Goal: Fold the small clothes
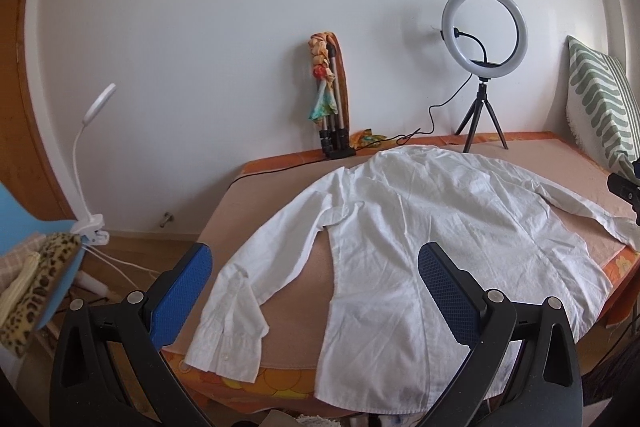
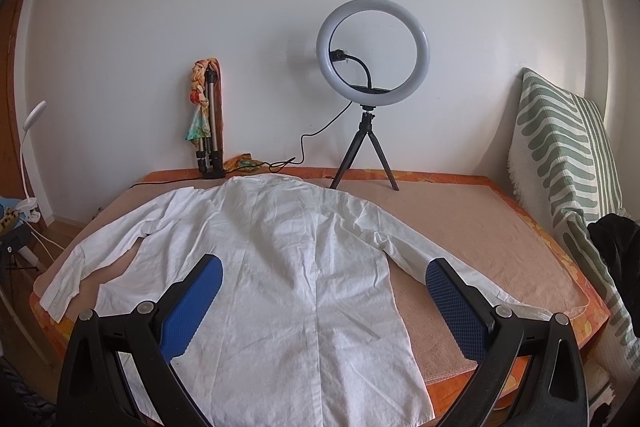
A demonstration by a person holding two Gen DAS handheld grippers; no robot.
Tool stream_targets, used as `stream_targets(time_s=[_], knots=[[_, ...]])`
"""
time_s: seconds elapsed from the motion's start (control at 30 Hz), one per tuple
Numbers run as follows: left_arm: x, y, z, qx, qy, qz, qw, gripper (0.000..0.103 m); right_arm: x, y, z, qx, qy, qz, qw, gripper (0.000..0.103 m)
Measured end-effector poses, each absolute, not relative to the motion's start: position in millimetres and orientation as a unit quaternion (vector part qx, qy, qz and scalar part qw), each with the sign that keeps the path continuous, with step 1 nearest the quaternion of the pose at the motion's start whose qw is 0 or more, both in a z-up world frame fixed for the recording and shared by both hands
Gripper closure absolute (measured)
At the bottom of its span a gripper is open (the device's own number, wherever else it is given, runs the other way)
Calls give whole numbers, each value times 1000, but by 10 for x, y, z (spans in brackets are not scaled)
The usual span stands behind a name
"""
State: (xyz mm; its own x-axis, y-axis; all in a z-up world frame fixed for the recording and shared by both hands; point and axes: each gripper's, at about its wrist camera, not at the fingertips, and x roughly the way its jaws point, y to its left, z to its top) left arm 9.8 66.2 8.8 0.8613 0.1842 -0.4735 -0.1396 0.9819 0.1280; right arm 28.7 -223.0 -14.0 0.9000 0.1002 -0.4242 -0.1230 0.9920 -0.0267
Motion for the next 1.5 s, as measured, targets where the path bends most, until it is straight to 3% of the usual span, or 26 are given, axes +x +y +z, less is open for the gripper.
stream_targets(time_s=[0.33, 0.53, 0.77, 0.9, 1.27, 1.37, 1.43, 1.5], knots=[[249, 1236, -38, 26, 272, 91, 958, 1, 463, -1956, -21, -29, 216, 81, 973, 0], [433, 1856, -261, -18, 317, 91, 944, 9, 632, -1779, 99, -37, 211, 125, 969, 0], [523, 2724, -866, -162, 400, 87, 898, 40, 907, -1413, 161, -63, 217, 187, 956, 0], [487, 2991, -1158, -234, 432, 75, 868, 51, 1065, -1224, 73, -58, 230, 211, 948, 0], [619, 2977, -1519, -271, 470, 37, 839, 53, 1287, -977, -313, -71, 283, 238, 926, 3], [654, 2913, -1534, -254, 472, 37, 844, 67, 1318, -987, -335, -69, 289, 240, 924, 8], [675, 2873, -1543, -252, 470, 20, 846, 90, 1346, -995, -350, -68, 294, 242, 922, 11], [662, 2852, -1545, -259, 457, 13, 850, 97, 1374, -1013, -356, -64, 300, 242, 921, 13]])
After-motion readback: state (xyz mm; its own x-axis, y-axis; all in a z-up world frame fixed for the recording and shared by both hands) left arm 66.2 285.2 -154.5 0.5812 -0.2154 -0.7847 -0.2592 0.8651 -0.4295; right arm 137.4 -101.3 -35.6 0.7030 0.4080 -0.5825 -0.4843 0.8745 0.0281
